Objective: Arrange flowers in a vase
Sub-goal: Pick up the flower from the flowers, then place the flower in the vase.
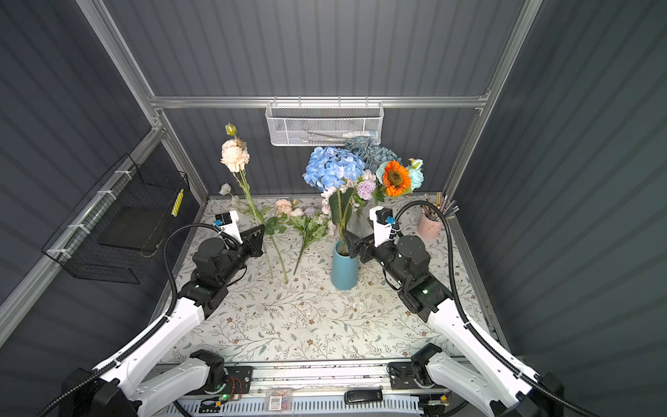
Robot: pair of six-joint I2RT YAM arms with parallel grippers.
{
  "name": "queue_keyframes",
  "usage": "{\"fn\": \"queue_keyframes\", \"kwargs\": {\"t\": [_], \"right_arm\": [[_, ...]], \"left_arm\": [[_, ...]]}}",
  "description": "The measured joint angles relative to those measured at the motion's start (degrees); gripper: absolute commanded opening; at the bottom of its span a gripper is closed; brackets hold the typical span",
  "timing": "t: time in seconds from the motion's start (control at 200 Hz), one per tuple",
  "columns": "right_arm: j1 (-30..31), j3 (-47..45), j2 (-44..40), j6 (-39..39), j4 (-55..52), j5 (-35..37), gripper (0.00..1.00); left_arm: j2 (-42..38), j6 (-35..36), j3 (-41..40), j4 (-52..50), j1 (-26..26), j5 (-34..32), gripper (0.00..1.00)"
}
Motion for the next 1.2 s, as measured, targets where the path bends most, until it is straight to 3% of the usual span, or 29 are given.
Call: {"fn": "queue_keyframes", "kwargs": {"t": [0.06, 0.12, 0.355, 0.926, 1.036, 1.161, 1.196], "right_arm": [[0.6, 1.3, 0.4, 0.2, 0.1, -2.6, 0.61], [1.2, 2.7, 1.1, 0.6, 0.4, -4.9, 0.56], [3.6, 8.2, 7.9, 3.0, 3.1, -13.1, 0.58], [4.6, 12.9, 18.2, 8.9, 10.3, -23.9, 0.45], [4.6, 13.6, 19.4, 10.3, 11.6, -24.9, 0.31], [4.6, 14.1, 20.1, 11.3, 12.5, -26.6, 0.01], [4.9, 14.2, 20.1, 11.5, 12.5, -26.9, 0.00]], "left_arm": [[-0.3, 1.0, 0.0, 3.5, -1.0, 2.4, 0.00], [-0.5, 2.5, 0.0, 5.9, -2.9, 4.2, 0.00], [-0.2, 10.4, 1.4, 9.9, -14.4, 7.8, 0.00], [6.9, 14.2, 2.8, 13.7, -19.3, 12.2, 0.00], [7.1, 14.8, 3.7, 13.7, -19.7, 12.5, 0.00], [7.5, 15.3, 4.4, 13.5, -20.3, 12.3, 0.00], [7.6, 15.5, 4.4, 13.7, -20.3, 12.4, 0.00]]}}
